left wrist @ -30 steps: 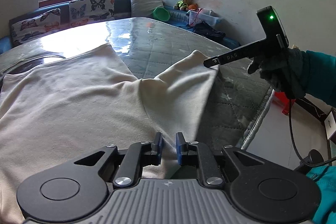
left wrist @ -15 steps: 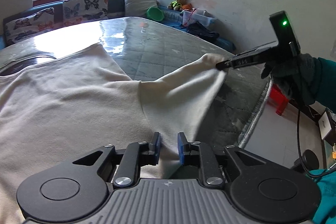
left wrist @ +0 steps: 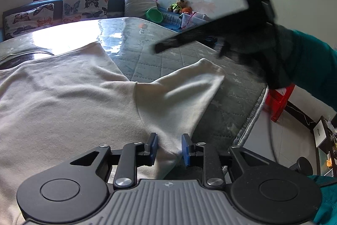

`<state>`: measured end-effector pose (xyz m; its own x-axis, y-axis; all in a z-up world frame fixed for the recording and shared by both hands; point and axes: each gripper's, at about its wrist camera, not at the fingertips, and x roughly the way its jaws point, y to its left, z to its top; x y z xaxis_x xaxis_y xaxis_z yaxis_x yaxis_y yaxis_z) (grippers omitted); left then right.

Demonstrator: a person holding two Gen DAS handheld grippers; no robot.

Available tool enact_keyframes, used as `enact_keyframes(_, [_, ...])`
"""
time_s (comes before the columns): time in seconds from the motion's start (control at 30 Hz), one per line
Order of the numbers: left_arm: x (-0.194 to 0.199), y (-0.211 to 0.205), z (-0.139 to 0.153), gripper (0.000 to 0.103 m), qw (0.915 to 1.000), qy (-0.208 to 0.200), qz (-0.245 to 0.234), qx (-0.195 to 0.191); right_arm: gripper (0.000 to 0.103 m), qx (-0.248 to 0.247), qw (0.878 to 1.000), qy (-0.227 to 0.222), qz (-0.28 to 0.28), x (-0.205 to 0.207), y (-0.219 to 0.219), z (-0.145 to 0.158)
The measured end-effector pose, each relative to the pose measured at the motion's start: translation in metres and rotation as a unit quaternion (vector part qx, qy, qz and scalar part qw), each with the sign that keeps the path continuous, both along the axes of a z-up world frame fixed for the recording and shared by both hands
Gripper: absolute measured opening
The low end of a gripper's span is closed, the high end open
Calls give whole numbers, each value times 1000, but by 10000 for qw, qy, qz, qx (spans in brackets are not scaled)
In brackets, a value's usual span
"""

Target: Fold clothes

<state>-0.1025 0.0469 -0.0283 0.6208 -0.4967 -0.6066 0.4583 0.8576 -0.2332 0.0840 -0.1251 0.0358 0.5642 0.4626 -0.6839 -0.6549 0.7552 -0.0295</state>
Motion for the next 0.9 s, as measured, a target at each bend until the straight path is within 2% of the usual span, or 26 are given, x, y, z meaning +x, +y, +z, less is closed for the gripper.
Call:
enact_keyframes(0.2, [3, -1, -1, 28, 10000, 18, -73, -62, 25, -173, 9988, 88, 455, 33, 52, -17])
enact_keyframes(0.4, [7, 1, -2, 28, 9997, 53, -156, -153, 26, -389, 9981, 170, 458, 71, 78, -40])
enact_keyframes(0.6, [8, 1, -5, 28, 9993, 73, -237, -275, 26, -394, 9989, 130, 207, 99, 86, -43])
enact_keyframes(0.77, [10, 0, -5, 29, 9993, 92, -202, -304, 28, -439, 9986, 134, 259, 103, 91, -42])
enact_keyframes(0.83, [9, 3, -2, 29, 9994, 90, -133, -307, 33, -451, 9984, 117, 312, 100, 92, -41])
enact_keyframes(0.9, [8, 8, 2, 33, 9996, 41, -43, -259, 35, -417, 9984, 95, 358, 95, 91, -38])
